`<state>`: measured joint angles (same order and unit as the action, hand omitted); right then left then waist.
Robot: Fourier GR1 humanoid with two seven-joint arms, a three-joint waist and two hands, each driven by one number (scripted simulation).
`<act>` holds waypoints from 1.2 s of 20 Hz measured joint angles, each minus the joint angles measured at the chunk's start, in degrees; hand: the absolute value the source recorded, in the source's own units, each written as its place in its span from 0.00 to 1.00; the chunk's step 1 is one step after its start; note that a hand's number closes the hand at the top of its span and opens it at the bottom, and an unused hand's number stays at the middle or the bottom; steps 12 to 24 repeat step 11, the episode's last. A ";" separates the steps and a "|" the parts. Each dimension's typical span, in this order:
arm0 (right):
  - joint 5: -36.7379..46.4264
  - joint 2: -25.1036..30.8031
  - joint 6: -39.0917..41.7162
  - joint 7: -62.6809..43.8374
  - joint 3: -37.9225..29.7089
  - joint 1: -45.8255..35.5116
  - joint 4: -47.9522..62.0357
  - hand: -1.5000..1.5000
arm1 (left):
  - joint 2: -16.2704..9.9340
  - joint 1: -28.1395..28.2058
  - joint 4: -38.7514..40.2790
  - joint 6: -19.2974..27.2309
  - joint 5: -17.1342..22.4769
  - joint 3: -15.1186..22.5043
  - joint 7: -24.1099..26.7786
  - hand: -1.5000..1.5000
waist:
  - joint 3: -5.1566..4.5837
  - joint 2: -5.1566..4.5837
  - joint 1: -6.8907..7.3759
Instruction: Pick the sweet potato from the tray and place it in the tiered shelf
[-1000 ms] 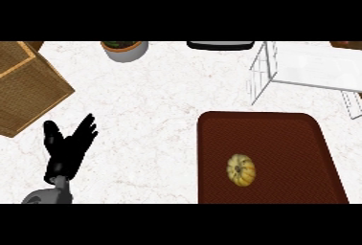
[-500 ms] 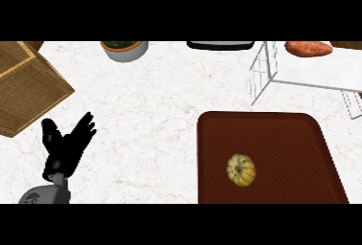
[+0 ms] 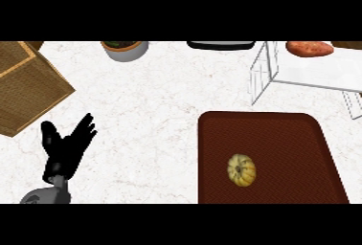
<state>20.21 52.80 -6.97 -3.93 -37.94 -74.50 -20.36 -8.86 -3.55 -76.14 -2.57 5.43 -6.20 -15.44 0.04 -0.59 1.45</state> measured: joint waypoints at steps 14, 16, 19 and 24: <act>-6.94 14.65 9.59 1.31 -7.79 7.91 5.21 0.00 | -0.25 -0.37 0.48 -0.12 -0.06 -0.28 -0.35 0.50 | 0.12 -0.08 -0.31; -6.94 14.65 9.59 1.31 -7.79 7.91 5.21 0.00 | -0.25 -0.37 0.48 -0.12 -0.06 -0.28 -0.35 0.50 | 0.12 -0.08 -0.31; -6.94 14.65 9.59 1.31 -7.79 7.91 5.21 0.00 | -0.25 -0.37 0.48 -0.12 -0.06 -0.28 -0.35 0.50 | 0.12 -0.08 -0.31; -6.94 14.65 9.59 1.31 -7.79 7.91 5.21 0.00 | -0.25 -0.37 0.48 -0.12 -0.06 -0.28 -0.35 0.50 | 0.12 -0.08 -0.31</act>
